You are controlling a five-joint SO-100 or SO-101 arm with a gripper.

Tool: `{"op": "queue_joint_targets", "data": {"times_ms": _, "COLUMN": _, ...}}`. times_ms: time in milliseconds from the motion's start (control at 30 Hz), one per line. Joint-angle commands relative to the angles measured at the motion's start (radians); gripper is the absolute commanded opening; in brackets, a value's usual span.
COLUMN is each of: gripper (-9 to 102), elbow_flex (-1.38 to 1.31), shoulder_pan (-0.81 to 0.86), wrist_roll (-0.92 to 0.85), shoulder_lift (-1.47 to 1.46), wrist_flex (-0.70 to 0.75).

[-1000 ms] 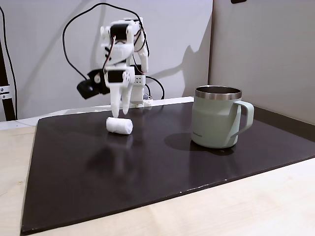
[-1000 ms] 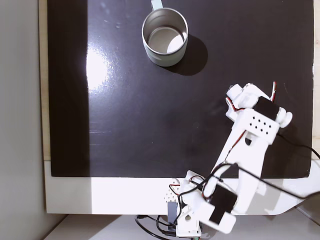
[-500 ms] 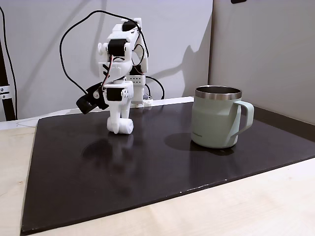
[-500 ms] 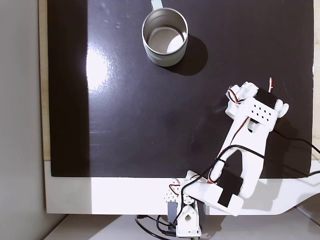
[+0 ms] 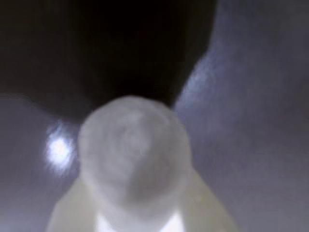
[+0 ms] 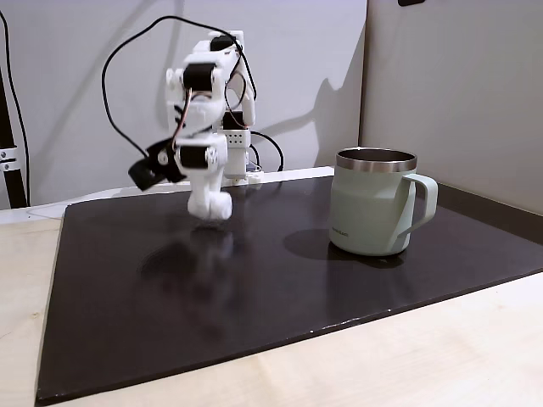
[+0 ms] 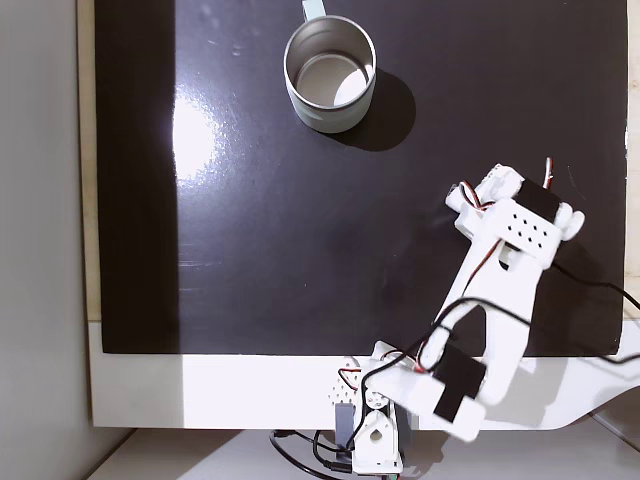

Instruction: Grasp a gauze and put it in the cup.

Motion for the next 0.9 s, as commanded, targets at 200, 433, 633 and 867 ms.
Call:
{"op": "queue_joint_targets", "data": {"times_ms": 200, "gripper": 0, "elbow_flex": -0.087, "shoulder_pan": -0.078, "wrist_roll": 0.006, "shoulder_lift": 0.345, "wrist_flex": 0.186}}
{"op": "queue_joint_targets", "data": {"times_ms": 433, "gripper": 0, "elbow_flex": -0.209, "shoulder_pan": -0.156, "wrist_roll": 0.008, "shoulder_lift": 0.491, "wrist_flex": 0.367}}
{"op": "queue_joint_targets", "data": {"times_ms": 633, "gripper": 0, "elbow_flex": -0.353, "shoulder_pan": -0.256, "wrist_roll": 0.029, "shoulder_lift": 0.492, "wrist_flex": 0.413}}
{"op": "queue_joint_targets", "data": {"times_ms": 867, "gripper": 0, "elbow_flex": -0.716, "shoulder_pan": -0.393, "wrist_roll": 0.112, "shoulder_lift": 0.229, "wrist_flex": 0.446}}
